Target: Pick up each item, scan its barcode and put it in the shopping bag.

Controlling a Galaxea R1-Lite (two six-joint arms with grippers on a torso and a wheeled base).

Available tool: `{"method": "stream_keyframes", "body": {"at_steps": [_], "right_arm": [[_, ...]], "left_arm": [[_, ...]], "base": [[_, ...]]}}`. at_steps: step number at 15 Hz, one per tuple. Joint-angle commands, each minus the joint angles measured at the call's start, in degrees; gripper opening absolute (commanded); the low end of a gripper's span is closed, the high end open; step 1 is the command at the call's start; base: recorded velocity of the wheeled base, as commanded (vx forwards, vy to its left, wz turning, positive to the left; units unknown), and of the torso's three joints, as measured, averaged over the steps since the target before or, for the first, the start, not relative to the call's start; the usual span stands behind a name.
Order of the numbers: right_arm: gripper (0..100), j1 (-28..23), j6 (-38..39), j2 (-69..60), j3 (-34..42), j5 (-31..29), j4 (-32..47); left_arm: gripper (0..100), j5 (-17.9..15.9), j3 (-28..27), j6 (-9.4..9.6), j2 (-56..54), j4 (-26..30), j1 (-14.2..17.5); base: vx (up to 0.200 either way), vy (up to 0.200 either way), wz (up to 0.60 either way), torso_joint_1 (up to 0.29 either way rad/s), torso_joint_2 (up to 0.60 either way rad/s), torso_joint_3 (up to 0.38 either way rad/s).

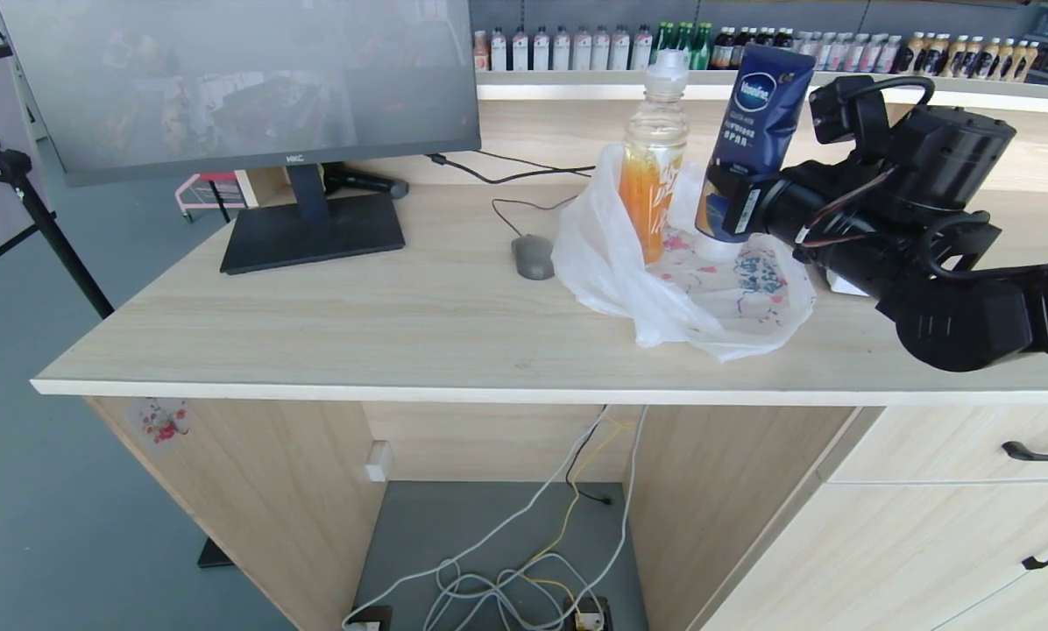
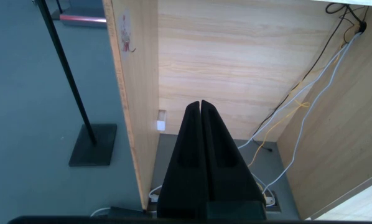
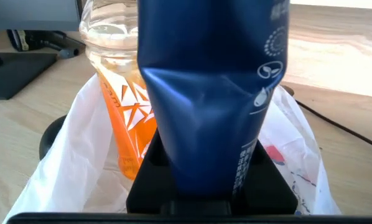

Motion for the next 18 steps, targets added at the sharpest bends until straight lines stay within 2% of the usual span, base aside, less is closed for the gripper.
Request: {"method": "stream_keyframes", "body": {"at_steps": [1, 18], "right_arm": [[0, -0.4, 0.0, 2.1, 0.0, -0.1, -0.5], [0, -1.6, 1.2, 6.0, 0.5, 0.3, -1.6]], "left_arm": [[0, 0.0, 0.0, -0.01, 0.0, 0.1, 0.0], [0, 0.0, 0.0, -0.01, 0.0, 0.0, 0.0]], "base": [[0.000, 0.000, 0.00, 0.000, 0.00, 0.000], [0.000, 0.000, 0.00, 0.000, 0.00, 0.000]]}}
